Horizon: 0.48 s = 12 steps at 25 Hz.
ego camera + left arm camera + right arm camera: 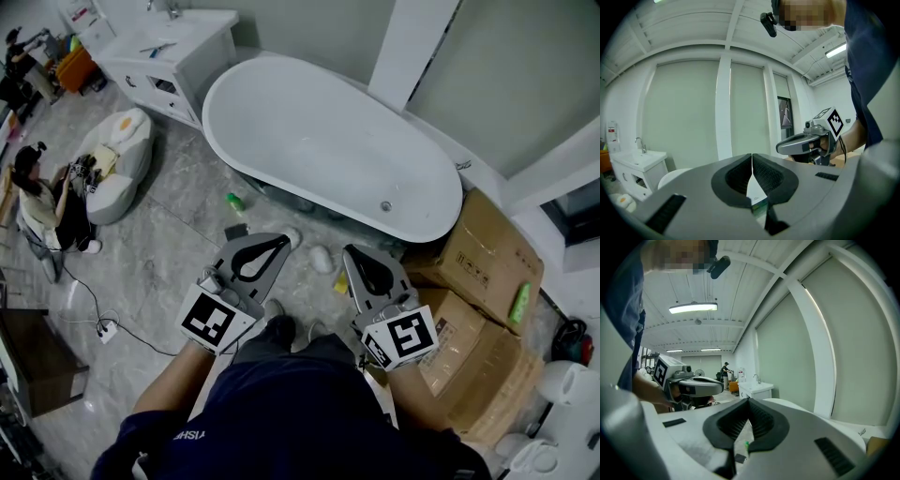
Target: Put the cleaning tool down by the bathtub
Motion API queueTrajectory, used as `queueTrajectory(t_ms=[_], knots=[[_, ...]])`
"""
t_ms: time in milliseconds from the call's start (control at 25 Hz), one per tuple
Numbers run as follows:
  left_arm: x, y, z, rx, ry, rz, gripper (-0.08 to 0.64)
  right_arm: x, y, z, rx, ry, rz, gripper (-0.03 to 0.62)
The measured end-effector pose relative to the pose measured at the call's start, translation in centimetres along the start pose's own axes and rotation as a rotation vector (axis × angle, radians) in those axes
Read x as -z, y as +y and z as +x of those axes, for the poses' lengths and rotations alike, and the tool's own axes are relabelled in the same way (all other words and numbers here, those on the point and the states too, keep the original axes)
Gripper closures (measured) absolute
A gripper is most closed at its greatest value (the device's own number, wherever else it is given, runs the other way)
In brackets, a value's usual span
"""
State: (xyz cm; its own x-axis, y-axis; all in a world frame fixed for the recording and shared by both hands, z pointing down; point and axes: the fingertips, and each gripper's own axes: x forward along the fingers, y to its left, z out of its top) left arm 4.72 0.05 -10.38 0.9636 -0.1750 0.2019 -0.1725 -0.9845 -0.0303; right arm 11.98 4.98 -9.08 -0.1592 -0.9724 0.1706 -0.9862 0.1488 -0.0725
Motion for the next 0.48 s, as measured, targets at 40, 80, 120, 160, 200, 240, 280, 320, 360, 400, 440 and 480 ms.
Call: queueTrajectory(t_ms=[40,80,120,160,200,240,280,320,360,400,440,480], knots=[[-0.02,-0.15,0.09,0.002,-0.001,-0.002,0.528,0.03,0.0,-0.1,-0.002,0.0,0.003,0.588],[-0.02,-0.3,0.18,0.004,-0.001,-0.004,0.528,0.05,-0.01,-0.2,-0.005,0.0,0.005,0.588],[-0.01,-0.47,0.28,0.007,-0.001,-0.005,0.528,0.06,-0.02,-0.29,-0.007,0.001,0.006,0.588],[0.02,-0.61,0.39,0.009,0.0,-0.006,0.528,0.05,-0.06,-0.35,-0.009,0.0,0.007,0.588],[0.03,-0.71,0.5,0.012,0.0,-0.006,0.528,0.02,-0.11,-0.38,-0.01,0.0,0.007,0.588],[0.05,-0.76,0.58,0.014,0.0,-0.005,0.528,-0.01,-0.17,-0.37,-0.011,-0.001,0.007,0.588],[0.06,-0.77,0.64,0.016,0.0,-0.005,0.528,-0.03,-0.23,-0.34,-0.01,0.0,0.008,0.588],[0.07,-0.74,0.68,0.018,0.0,-0.005,0.528,-0.03,-0.29,-0.3,-0.009,0.0,0.009,0.588],[0.09,-0.71,0.72,0.019,0.001,-0.006,0.528,-0.01,-0.35,-0.27,-0.008,0.002,0.011,0.588],[0.14,-0.69,0.77,0.019,0.003,-0.008,0.528,0.04,-0.42,-0.24,-0.008,0.003,0.013,0.588],[0.19,-0.67,0.85,0.019,0.005,-0.01,0.528,0.13,-0.52,-0.23,-0.007,0.005,0.016,0.588],[0.24,-0.65,0.95,0.019,0.006,-0.012,0.528,0.23,-0.64,-0.2,-0.007,0.007,0.019,0.588]])
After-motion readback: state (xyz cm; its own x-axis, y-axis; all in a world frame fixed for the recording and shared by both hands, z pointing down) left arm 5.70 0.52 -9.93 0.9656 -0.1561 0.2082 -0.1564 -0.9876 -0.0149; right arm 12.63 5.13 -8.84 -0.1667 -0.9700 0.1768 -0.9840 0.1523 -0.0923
